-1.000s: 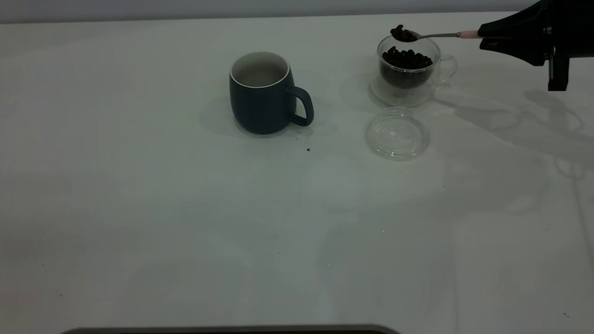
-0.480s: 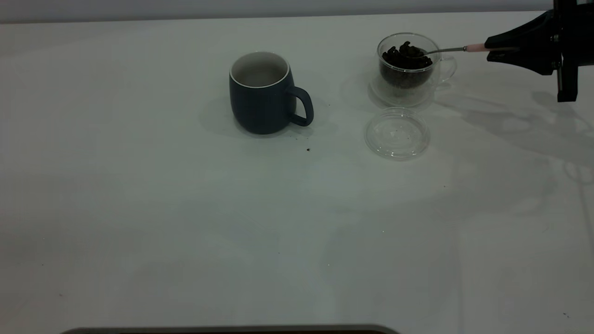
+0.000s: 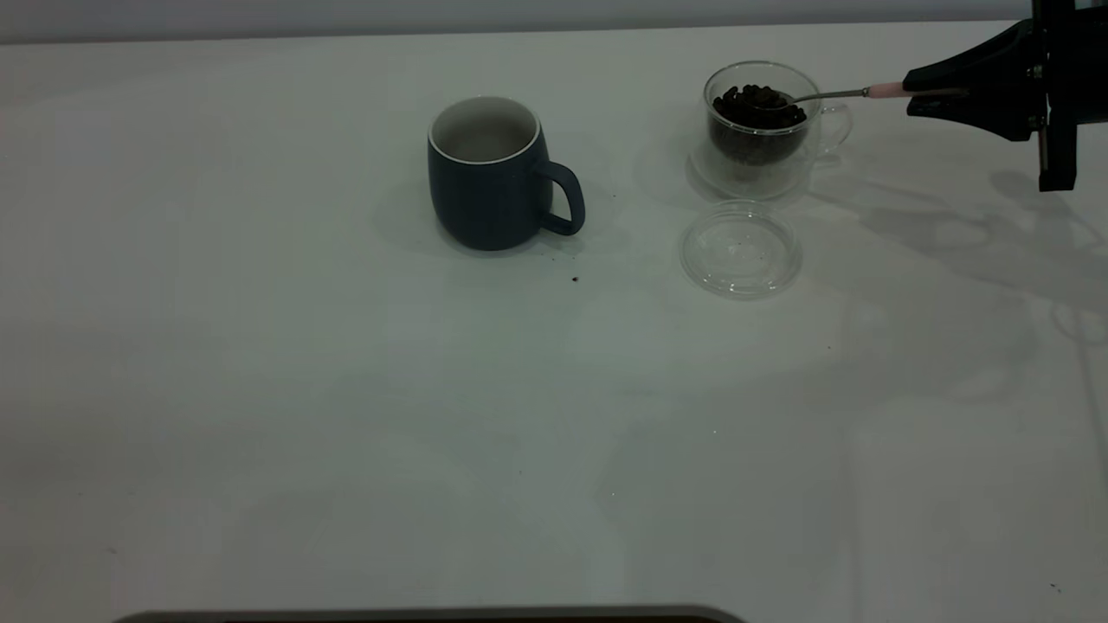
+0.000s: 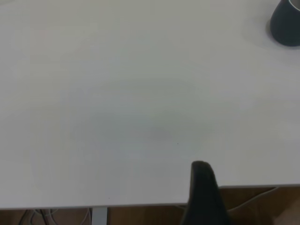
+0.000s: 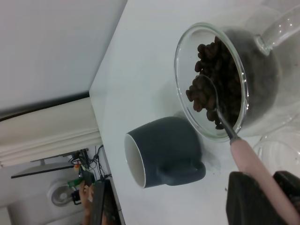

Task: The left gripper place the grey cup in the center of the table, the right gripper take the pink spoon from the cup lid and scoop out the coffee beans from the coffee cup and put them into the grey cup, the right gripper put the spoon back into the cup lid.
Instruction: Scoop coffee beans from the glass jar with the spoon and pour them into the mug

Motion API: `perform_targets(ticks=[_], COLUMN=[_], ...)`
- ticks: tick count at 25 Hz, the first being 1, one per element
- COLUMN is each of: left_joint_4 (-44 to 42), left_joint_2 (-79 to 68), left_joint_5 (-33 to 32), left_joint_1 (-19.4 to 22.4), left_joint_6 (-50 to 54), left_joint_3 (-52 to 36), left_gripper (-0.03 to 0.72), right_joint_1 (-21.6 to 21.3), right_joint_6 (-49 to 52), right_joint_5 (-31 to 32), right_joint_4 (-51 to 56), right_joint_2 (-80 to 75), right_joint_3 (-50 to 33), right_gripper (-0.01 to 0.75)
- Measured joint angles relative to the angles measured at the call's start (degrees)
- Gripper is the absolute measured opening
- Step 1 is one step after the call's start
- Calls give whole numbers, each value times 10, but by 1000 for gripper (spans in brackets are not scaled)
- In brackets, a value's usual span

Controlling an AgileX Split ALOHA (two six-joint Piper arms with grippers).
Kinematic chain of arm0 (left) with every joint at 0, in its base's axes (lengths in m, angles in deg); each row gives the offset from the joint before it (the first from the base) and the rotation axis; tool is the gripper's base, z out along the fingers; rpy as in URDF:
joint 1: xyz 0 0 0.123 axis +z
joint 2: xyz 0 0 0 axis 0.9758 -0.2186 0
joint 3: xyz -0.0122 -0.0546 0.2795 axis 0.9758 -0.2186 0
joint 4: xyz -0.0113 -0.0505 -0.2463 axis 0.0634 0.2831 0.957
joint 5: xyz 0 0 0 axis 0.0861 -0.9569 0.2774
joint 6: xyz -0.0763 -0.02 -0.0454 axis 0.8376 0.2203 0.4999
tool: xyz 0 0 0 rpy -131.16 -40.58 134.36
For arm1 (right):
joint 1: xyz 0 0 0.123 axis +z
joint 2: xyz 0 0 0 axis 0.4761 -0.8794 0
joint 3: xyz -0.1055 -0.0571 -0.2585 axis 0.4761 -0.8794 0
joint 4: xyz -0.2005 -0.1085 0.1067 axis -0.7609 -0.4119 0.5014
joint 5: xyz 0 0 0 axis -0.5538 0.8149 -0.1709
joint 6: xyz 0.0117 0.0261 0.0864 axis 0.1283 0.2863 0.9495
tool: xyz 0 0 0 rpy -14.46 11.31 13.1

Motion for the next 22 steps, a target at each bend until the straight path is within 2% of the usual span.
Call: perform_targets(ticks=[7,14,22], left_joint_4=[0,0,0], left_joint_2=[0,0,0], left_joint_5=[0,0,0], left_joint_1=[0,0,0], left_joint_6=[0,0,0], left_joint_3=[0,0,0], left_gripper=[567,567,567], right_joint_1=[0,3,59], right_joint_6=[-62,-74,-78], right_joint_5=[39,56,56], right_joint_4=[20,24,54], right_joint_2=[0,0,0], right_joint_3=[0,0,0], right_gripper=[106,106,106])
